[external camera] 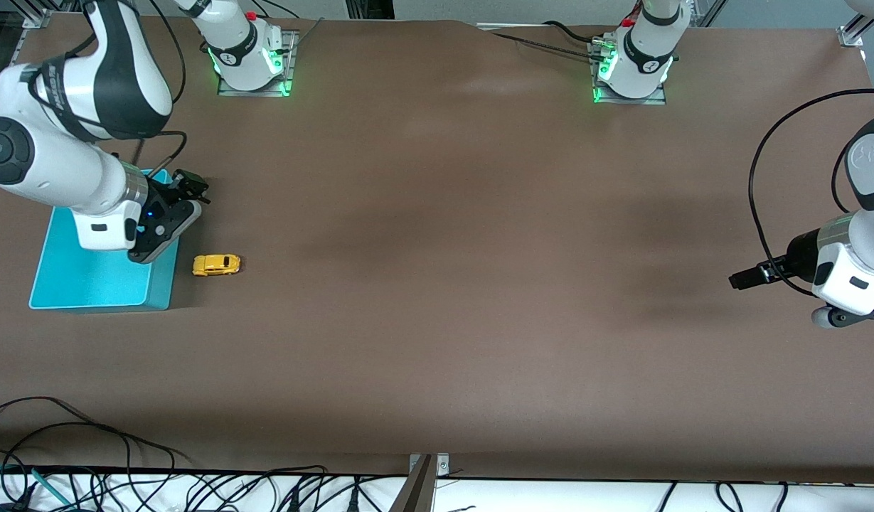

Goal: Wind up and store yellow beetle car
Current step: 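Reach the right gripper toward the car while the left gripper retracts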

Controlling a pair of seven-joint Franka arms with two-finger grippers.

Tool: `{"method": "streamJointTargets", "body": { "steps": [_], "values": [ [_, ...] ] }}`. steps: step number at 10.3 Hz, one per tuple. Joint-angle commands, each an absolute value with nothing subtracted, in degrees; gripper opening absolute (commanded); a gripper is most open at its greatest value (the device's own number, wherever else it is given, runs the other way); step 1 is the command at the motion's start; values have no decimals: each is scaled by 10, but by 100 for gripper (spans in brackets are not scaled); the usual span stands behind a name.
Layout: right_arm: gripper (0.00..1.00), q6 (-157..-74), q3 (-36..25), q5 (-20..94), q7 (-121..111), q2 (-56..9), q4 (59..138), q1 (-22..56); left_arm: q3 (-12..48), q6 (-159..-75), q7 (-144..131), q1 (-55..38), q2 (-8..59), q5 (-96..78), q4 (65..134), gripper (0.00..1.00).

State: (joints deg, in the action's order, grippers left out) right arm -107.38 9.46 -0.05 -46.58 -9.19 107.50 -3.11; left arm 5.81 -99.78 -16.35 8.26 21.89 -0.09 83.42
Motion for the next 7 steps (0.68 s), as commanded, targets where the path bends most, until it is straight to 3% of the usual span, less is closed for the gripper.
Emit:
{"method": "streamJointTargets", "body": {
  "steps": [1, 4, 7],
  "values": [
    [100, -1165, 113, 4, -591, -50, 1178, -68, 57, -981, -140, 85, 214, 11, 821, 100],
    [100, -1281, 120, 4, -685, -33, 1279, -92, 56, -978, -99, 87, 203, 10, 823, 100],
    [100, -1365, 120, 1, -772, -70, 1296, -101, 58, -977, -98, 86, 203, 10, 824, 100]
  ]
}}
